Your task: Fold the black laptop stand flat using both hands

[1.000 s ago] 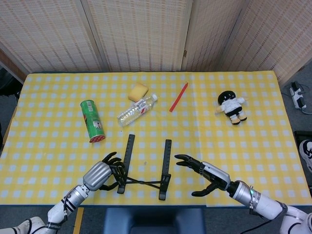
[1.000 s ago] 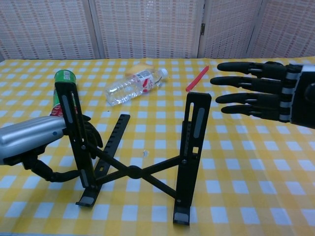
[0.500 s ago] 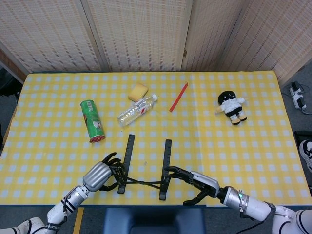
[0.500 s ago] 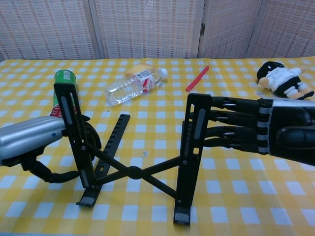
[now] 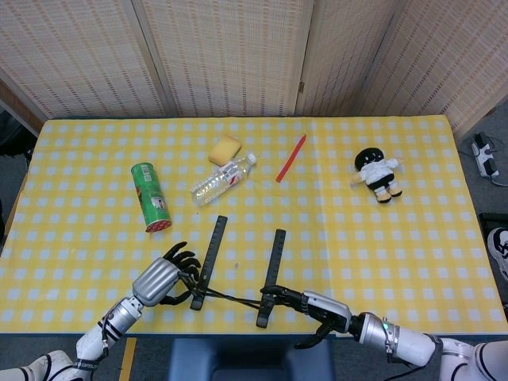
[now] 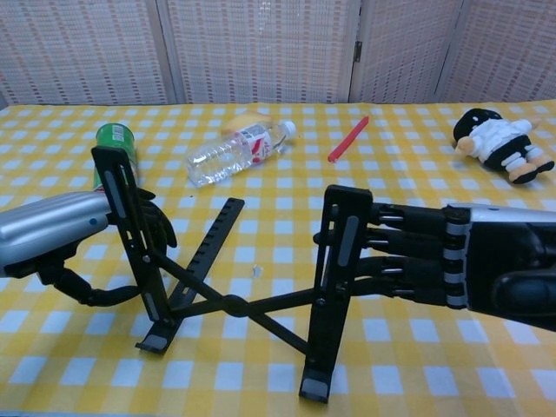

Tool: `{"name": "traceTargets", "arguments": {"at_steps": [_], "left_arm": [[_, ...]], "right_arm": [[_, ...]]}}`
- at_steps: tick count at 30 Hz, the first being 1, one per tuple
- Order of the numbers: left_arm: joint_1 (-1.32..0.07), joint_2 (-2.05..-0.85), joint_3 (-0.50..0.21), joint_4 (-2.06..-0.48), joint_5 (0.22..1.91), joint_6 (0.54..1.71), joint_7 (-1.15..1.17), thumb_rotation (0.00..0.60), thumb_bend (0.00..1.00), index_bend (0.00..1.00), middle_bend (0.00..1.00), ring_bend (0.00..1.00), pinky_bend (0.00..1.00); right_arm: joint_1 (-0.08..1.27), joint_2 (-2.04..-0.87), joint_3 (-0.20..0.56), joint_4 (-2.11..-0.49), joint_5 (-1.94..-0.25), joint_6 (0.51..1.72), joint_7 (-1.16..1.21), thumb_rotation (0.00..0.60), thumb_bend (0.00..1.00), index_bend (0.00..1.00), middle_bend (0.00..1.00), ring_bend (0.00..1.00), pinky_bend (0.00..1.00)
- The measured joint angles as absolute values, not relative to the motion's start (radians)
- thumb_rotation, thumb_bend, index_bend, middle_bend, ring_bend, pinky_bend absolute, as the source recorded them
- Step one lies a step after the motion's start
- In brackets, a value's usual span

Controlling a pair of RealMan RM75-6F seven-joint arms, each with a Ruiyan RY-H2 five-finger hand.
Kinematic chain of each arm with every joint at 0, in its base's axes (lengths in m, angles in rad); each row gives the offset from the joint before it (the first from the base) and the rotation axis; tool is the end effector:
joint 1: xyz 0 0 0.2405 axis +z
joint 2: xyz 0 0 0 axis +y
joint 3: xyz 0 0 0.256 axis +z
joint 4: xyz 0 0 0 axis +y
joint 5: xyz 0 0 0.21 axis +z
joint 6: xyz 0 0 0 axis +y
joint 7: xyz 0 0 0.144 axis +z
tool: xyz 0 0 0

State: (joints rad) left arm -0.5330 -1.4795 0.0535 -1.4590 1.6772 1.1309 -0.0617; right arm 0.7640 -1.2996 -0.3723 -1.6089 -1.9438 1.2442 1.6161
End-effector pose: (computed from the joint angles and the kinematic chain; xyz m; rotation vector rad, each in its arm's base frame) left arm -0.1972 0.2497 -0.0112 -2.0877 -0.9709 -1.1224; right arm -0.1736 -0.2021 0.0206 -1.3445 2.2135 -1.0073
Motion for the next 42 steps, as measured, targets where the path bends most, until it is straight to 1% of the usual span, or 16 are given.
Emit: {"name": "traceTargets", "arguments": {"at_steps": [9, 17, 28, 32, 36, 42], "left_arm": [[-0.532, -1.469, 0.068, -1.465, 1.674, 1.129, -0.057, 0.6, 0.37, 0.48, 0.34, 0.2, 0.02], [-0.529, -1.471, 0.081, -1.46, 1.659, 1.112, -0.047, 0.6, 0.38, 0.52, 0.34, 0.2, 0.02], [-0.531, -1.479, 0.08, -1.456, 1.657, 1.112, -0.045, 0.6, 0.38, 0.52, 0.34, 0.2, 0.02], [-0.534, -1.483, 0.076, -1.451, 1.653, 1.111, -0.048, 0.6, 0.41, 0.5, 0.34, 0.2, 0.02], [-0.537, -1.481, 0.076, -1.448, 1.649, 1.104, -0.05, 0.6, 0.45, 0.49, 0.34, 0.2, 0.02], [-0.541, -1.479, 0.081, -1.452, 1.651, 1.098, -0.051, 0.6, 0.46, 0.49, 0.34, 0.2, 0.02]], "right_arm": [[0.77, -1.3, -0.372, -1.618, -1.931, 1.254, 1.601, 0.488, 0.0, 0.0, 0.02, 0.08, 0.0], [0.774, -1.302, -0.376, -1.623, -1.924, 1.255, 1.596, 0.488, 0.0, 0.0, 0.02, 0.08, 0.0], [0.778, -1.304, -0.378, -1.624, -1.915, 1.254, 1.592, 0.485, 0.0, 0.0, 0.02, 0.08, 0.0], [0.782, -1.306, -0.378, -1.625, -1.914, 1.249, 1.591, 0.484, 0.0, 0.0, 0.02, 0.07, 0.0], [0.786, -1.31, -0.376, -1.624, -1.91, 1.243, 1.592, 0.483, 0.0, 0.0, 0.02, 0.07, 0.0], [0.796, -1.318, -0.371, -1.627, -1.909, 1.234, 1.591, 0.484, 0.0, 0.0, 0.02, 0.07, 0.0]]}}
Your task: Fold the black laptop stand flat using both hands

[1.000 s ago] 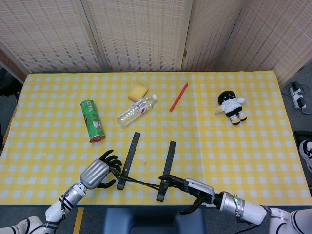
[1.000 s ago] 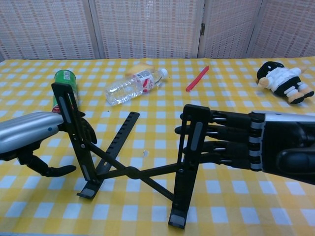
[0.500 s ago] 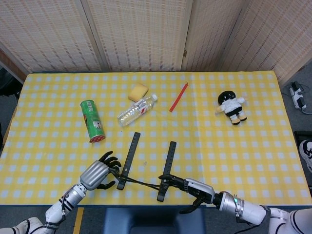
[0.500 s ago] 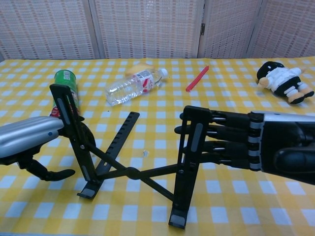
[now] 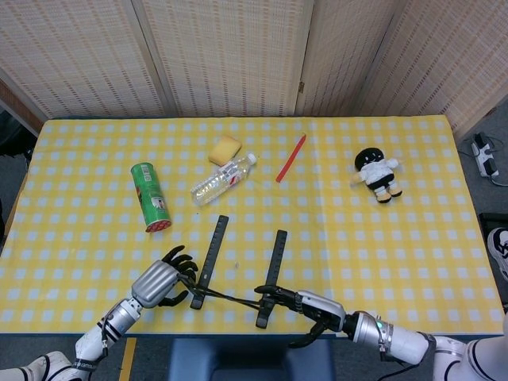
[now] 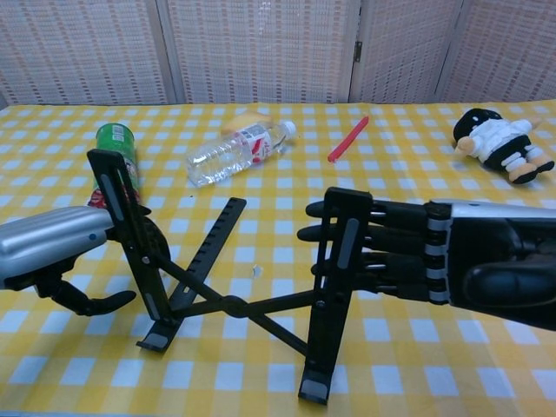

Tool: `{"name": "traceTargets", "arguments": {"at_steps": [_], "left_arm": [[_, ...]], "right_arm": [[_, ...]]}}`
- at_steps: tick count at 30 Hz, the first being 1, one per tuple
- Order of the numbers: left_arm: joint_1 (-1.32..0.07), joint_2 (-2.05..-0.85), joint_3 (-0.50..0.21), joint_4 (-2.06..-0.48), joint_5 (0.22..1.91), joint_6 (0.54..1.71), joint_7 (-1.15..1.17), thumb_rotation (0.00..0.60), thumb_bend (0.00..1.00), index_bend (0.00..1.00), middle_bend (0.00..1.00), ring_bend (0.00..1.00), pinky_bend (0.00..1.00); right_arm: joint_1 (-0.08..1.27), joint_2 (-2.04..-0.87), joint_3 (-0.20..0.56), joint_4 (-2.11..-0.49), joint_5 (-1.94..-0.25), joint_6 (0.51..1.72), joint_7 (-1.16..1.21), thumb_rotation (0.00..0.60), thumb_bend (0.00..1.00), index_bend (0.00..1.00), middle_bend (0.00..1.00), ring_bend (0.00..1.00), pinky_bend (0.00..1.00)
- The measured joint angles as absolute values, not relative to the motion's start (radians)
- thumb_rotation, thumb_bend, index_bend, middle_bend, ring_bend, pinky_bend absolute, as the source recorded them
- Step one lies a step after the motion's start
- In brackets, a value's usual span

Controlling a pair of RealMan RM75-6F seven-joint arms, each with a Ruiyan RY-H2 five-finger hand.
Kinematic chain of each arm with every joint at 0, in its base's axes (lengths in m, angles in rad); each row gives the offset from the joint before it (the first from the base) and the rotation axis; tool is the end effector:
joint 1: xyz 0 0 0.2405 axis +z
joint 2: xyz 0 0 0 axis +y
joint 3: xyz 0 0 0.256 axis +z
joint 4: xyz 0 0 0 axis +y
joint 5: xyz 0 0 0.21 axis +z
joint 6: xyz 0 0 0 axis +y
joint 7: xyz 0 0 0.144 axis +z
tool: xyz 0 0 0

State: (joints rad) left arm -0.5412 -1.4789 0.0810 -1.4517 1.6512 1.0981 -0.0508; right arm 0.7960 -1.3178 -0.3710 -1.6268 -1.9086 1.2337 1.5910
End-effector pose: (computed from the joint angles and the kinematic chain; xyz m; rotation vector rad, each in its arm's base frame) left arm -0.2059 0.2464 -0.0170 -2.1178 -0.9939 -1.0487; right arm -0.1635 -0.2058 0.0149 -1.3526 2.2013 -1.0082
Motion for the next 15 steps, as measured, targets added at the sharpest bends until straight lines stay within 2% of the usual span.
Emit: {"name": "traceTargets", "arguments": {"at_steps": [15], "left_arm": [[-0.546, -1.486, 0.086, -1.439, 1.652, 1.095, -0.062, 0.6, 0.48, 0.51, 0.34, 0.2, 0.02]], "right_arm": [[0.804, -1.321, -0.366, -1.628, -1.888, 1.218, 1.59, 0.483, 0.0, 0.0, 0.02, 0.07, 0.0]]}}
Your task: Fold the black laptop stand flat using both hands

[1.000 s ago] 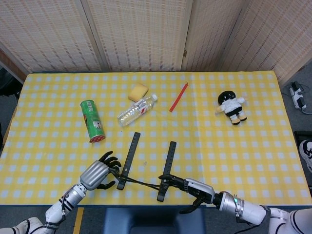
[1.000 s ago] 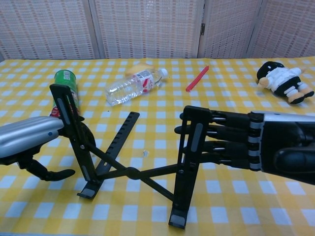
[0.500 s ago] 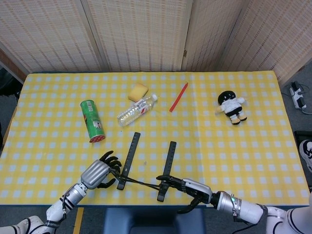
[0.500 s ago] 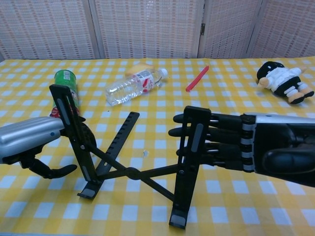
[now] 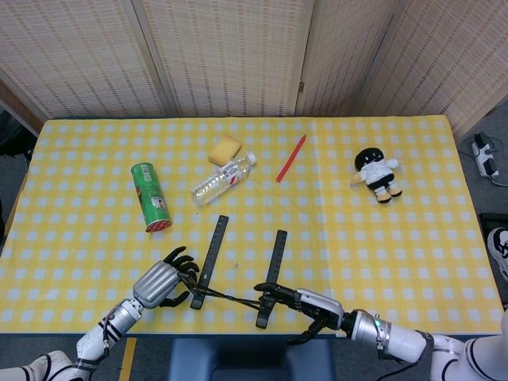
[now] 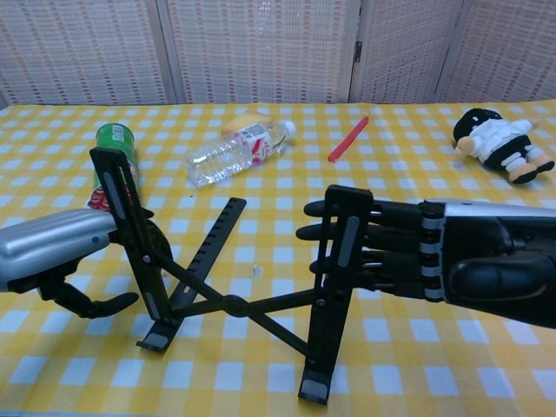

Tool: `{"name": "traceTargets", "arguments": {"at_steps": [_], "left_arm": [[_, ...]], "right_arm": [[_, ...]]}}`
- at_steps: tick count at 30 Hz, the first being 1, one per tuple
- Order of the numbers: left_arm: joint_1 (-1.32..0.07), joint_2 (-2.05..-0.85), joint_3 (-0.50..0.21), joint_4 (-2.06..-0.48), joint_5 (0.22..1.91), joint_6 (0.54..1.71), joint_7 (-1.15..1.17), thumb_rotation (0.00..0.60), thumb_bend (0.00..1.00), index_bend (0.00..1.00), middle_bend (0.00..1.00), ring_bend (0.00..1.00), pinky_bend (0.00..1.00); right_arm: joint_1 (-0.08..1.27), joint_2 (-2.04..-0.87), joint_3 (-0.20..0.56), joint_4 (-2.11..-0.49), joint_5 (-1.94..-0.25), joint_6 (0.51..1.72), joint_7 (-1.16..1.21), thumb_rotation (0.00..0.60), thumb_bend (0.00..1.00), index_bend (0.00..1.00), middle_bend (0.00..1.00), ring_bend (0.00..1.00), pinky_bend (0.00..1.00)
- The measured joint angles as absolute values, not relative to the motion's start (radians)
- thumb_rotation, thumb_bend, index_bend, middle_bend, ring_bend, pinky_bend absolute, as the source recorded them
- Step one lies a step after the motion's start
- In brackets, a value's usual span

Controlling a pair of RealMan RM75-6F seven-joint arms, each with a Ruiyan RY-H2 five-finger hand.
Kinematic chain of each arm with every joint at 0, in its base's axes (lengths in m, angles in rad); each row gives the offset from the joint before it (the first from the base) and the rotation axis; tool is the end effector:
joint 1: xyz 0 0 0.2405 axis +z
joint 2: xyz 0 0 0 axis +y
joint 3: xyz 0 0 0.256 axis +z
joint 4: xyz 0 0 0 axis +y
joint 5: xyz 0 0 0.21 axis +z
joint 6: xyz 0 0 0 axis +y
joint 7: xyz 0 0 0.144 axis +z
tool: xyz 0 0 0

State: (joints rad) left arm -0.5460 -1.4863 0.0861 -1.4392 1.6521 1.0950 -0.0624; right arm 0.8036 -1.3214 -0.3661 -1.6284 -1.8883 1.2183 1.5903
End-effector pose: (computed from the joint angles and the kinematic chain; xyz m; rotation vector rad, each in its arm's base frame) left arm -0.2069 0.2468 -0.0196 -2.1249 -1.0010 -1.0455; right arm -0.1627 -0.2089 0.0126 -1.3495 2.2177 -1.0088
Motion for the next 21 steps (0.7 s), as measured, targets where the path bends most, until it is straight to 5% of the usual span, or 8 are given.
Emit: {"name": "traceTargets", "arguments": {"at_steps": [21], "left_arm": [[-0.547, -1.488, 0.101, -1.44, 1.66, 1.092, -0.079, 0.6, 0.53, 0.54, 0.34, 0.2, 0.02]], "right_arm": [[0.807, -1.325, -0.36, -1.625, -1.87, 1.202, 1.594, 0.482, 0.0, 0.0, 0.02, 0.07, 0.0]]}}
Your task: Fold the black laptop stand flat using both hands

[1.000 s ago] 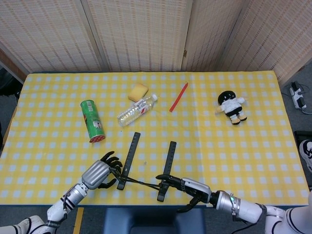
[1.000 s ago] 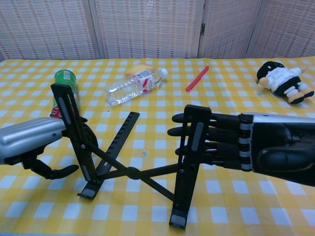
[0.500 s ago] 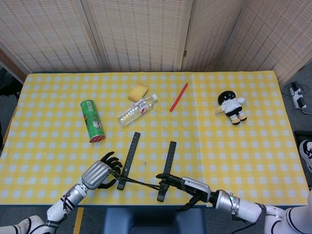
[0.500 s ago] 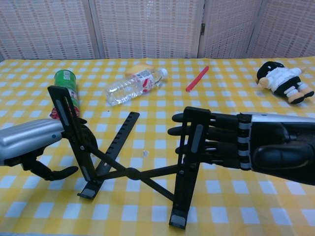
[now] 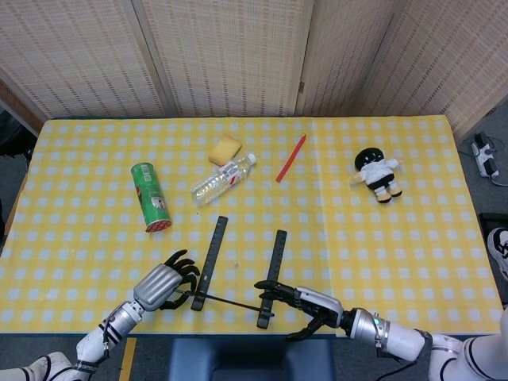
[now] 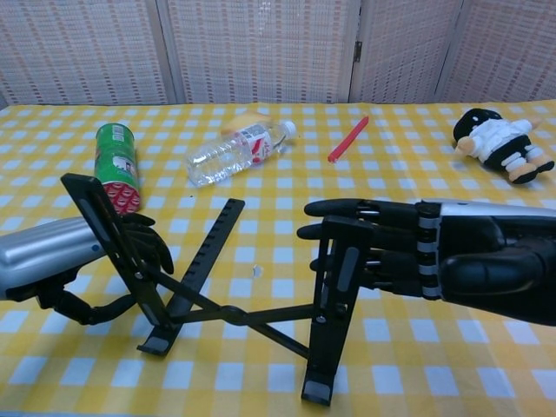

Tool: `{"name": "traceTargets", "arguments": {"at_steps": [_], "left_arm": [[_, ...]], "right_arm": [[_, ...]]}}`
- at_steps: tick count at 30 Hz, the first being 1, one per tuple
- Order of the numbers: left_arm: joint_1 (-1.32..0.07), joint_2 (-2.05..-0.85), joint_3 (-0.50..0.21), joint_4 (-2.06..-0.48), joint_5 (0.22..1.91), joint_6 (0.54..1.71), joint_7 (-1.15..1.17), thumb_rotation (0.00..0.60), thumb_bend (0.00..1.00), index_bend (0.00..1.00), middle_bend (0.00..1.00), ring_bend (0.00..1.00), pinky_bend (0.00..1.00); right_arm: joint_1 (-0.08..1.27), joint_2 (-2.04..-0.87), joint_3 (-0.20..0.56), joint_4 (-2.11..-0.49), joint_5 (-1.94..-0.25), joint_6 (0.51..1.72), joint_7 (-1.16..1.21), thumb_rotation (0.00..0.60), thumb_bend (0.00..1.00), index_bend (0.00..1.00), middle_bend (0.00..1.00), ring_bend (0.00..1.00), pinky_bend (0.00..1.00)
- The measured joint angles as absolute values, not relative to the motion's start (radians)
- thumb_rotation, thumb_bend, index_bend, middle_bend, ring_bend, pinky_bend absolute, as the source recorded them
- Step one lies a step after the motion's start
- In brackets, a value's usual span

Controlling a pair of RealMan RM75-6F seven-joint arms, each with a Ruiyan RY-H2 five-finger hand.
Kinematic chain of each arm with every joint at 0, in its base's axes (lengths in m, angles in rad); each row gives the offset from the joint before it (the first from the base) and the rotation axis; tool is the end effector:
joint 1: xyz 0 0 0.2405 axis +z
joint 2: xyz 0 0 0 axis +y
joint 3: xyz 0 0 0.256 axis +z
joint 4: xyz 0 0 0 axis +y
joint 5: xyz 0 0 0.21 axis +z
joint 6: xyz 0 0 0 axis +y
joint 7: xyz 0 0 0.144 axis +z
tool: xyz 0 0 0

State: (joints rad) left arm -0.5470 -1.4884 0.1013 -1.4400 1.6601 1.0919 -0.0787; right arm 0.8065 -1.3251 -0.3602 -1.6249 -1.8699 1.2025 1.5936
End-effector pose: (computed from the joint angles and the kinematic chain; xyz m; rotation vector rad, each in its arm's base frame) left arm -0.2078 0.2422 -0.0224 -2.1423 -1.0235 -1.0422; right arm -0.1635 -0.2121 0.0104 -1.3437 2.2384 -1.0102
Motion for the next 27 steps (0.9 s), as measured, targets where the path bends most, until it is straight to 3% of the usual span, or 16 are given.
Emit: {"name": "traceTargets", "arguments": {"at_steps": [16, 27], "left_arm": [[-0.555, -1.492, 0.111, -1.438, 1.658, 1.073, -0.122, 0.6, 0.53, 0.46, 0.34, 0.2, 0.02], [-0.556, -1.499, 0.117, -1.435, 1.664, 1.074, -0.146, 0.6, 0.53, 0.52, 0.34, 0.2, 0.02]], "right_arm": [[0.804, -1.324, -0.358, -1.618, -1.865, 1.2, 1.599, 0.482, 0.0, 0.0, 0.02, 0.07, 0.0], [0.802, -1.322, -0.356, -1.618, -1.862, 1.199, 1.599, 0.481, 0.0, 0.0, 0.02, 0.07, 0.0]]}}
